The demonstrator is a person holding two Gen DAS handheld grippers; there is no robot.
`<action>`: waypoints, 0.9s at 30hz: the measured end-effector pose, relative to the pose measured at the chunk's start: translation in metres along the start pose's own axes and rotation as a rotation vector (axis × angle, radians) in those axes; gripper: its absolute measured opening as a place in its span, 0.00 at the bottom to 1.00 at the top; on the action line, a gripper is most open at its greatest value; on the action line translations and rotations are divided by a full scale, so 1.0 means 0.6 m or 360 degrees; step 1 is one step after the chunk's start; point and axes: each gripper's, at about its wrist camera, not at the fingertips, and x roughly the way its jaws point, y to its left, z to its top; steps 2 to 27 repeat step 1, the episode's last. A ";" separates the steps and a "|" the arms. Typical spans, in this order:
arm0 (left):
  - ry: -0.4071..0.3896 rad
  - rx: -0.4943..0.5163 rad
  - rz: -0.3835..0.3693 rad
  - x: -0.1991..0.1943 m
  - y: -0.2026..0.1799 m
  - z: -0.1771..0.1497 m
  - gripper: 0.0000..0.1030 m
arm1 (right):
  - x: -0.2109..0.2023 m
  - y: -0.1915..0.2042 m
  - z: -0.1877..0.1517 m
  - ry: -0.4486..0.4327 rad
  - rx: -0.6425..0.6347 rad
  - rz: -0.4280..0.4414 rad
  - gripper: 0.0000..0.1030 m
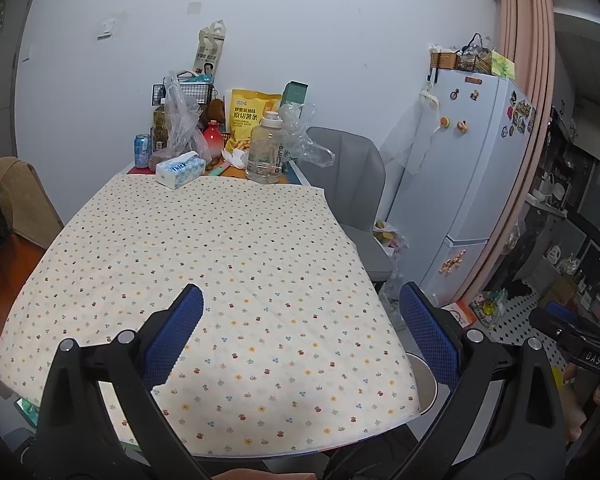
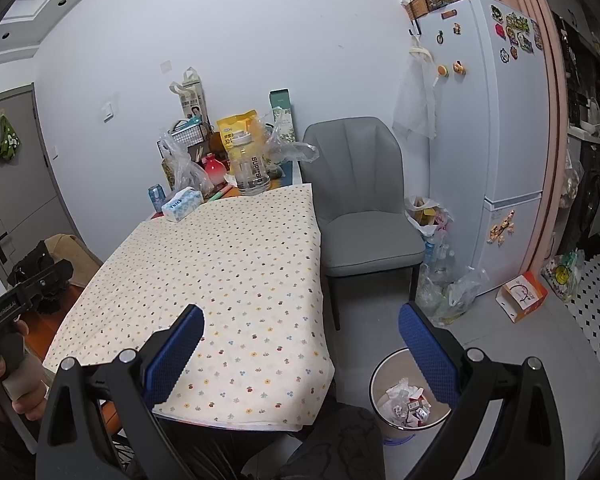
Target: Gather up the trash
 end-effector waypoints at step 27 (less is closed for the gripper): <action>0.0004 0.0001 -0.0002 0.002 0.000 0.000 0.94 | 0.001 -0.001 -0.001 0.0002 0.0002 -0.0003 0.93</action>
